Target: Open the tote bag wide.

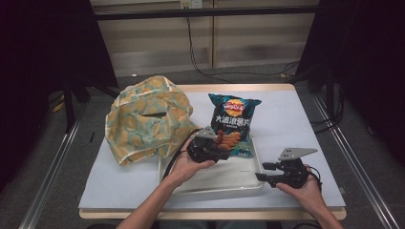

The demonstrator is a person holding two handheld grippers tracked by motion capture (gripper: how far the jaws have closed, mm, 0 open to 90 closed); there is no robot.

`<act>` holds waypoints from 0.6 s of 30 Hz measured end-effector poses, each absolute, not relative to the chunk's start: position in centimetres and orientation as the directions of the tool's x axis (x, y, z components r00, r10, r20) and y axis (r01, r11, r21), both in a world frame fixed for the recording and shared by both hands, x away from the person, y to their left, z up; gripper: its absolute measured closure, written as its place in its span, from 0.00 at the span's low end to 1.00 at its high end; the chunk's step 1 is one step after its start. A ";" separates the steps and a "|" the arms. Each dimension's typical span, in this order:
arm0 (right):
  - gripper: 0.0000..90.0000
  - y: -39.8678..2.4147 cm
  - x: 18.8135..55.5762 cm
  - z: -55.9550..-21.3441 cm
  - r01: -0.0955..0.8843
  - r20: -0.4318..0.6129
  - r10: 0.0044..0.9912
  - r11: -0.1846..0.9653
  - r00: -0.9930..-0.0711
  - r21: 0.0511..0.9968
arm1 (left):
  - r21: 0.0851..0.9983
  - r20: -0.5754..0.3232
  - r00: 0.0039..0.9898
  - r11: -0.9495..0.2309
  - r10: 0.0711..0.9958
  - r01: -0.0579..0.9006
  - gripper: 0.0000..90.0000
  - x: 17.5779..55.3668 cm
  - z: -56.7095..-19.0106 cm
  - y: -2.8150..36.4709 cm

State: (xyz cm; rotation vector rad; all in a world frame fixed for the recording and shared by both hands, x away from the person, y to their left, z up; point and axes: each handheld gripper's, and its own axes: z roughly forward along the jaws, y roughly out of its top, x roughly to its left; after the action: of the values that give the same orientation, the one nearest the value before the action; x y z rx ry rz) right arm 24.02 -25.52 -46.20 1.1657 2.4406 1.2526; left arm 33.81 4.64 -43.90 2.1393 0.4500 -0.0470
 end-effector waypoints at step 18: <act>0.55 -24.9 22.8 -46.5 0.605 0.261 0.670 0.349 -0.695 0.716 | 0.847 -0.141 0.937 -0.451 0.319 0.281 0.73 29.7 -41.1 13.1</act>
State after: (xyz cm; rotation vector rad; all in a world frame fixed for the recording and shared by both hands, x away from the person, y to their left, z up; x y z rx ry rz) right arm 22.79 -24.86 -46.54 1.1915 2.5154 1.2807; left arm 29.70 13.05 -41.15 2.0651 0.4275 0.0464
